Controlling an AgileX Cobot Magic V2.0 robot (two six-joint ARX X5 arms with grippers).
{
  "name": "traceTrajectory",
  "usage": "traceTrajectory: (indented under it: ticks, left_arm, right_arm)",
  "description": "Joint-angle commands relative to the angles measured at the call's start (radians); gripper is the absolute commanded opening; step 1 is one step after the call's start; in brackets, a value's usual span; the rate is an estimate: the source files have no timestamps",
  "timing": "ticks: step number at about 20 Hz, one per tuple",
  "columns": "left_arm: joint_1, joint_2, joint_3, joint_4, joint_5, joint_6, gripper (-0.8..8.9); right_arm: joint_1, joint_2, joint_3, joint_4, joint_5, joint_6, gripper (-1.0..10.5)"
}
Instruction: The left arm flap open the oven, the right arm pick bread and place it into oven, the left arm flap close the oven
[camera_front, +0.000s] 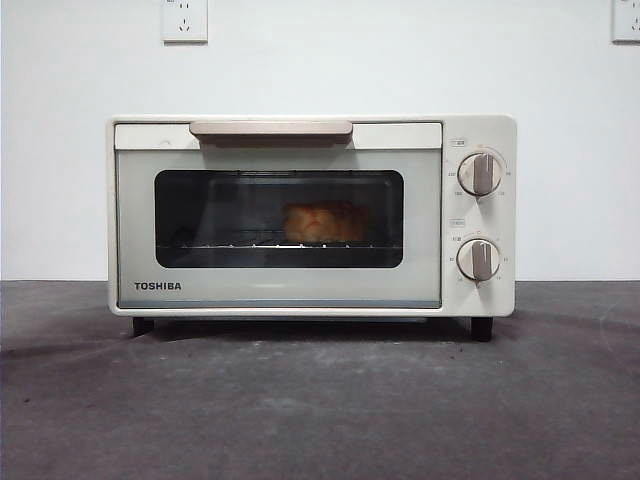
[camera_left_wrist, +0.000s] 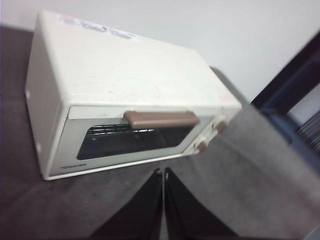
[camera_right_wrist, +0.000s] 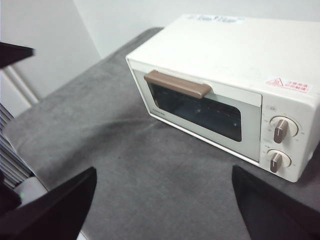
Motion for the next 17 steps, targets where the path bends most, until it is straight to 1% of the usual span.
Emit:
traceTrajectory:
  ticks: [1,3,8,11,14,15,16,17]
  left_arm:
    - [0.001,-0.051,0.021,-0.037,-0.005,0.171,0.12]
    - [0.001,-0.087,0.021,-0.072,-0.015,0.207,0.12]
    - [0.001,-0.121,0.021,-0.110,-0.040,0.209,0.12]
    - [0.001,-0.120,0.021,-0.115,-0.037,0.185,0.12]
    - [0.001,-0.120,0.021,-0.093,-0.038,0.123,0.12]
    - [0.001,-0.120,0.021,-0.088,-0.038,0.124,0.12]
    - [0.001,-0.120,0.021,-0.082,-0.038,0.124,0.12]
    - [0.001,-0.120,0.021,-0.076,-0.038,0.124,0.12]
  right_arm:
    - [0.006,0.003,0.017,0.005,0.001,-0.050,4.3]
    - [0.006,0.003,0.017,0.005,0.001,-0.052,4.3]
    - [0.006,0.003,0.017,0.005,0.000,-0.052,4.3]
    - [0.006,0.003,0.017,0.006,0.000,-0.052,4.3]
    - [0.006,0.003,0.017,0.006,0.000,-0.052,4.3]
    - [0.006,0.003,0.017,0.006,0.000,-0.052,4.2]
    - [0.006,0.003,0.017,0.005,0.000,-0.052,3.7]
    - [0.006,0.003,0.017,0.002,0.000,-0.052,2.3]
